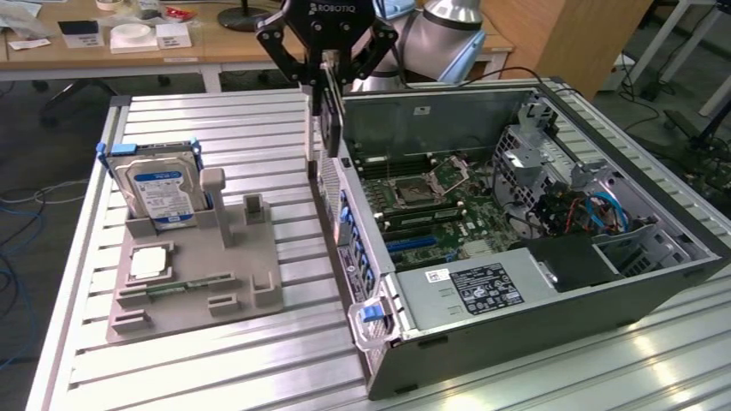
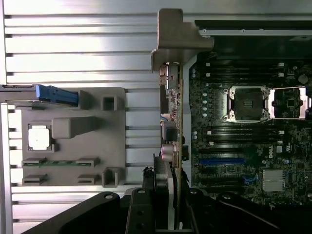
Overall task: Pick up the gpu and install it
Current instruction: 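Pick up the gpu and move the gpu toward the slot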
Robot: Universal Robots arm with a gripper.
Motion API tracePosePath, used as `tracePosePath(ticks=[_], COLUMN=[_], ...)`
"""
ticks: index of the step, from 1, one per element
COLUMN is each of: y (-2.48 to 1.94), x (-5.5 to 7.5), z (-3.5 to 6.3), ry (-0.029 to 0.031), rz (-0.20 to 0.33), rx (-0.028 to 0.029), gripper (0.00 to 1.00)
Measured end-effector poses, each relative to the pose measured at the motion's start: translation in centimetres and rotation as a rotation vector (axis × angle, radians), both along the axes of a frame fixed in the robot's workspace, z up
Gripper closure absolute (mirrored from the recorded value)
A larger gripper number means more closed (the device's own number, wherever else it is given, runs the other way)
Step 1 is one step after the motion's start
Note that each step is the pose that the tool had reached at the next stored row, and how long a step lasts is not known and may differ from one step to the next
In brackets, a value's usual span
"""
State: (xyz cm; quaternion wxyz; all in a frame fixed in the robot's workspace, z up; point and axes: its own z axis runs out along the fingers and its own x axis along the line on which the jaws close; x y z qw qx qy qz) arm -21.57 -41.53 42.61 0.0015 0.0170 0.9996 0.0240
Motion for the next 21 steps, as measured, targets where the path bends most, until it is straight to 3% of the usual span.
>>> tracePosePath(ticks=[21], y=[-0.02], x=[2.5], z=[0.0], ry=[0.0], rz=[0.0], rx=[0.0], gripper=[0.72])
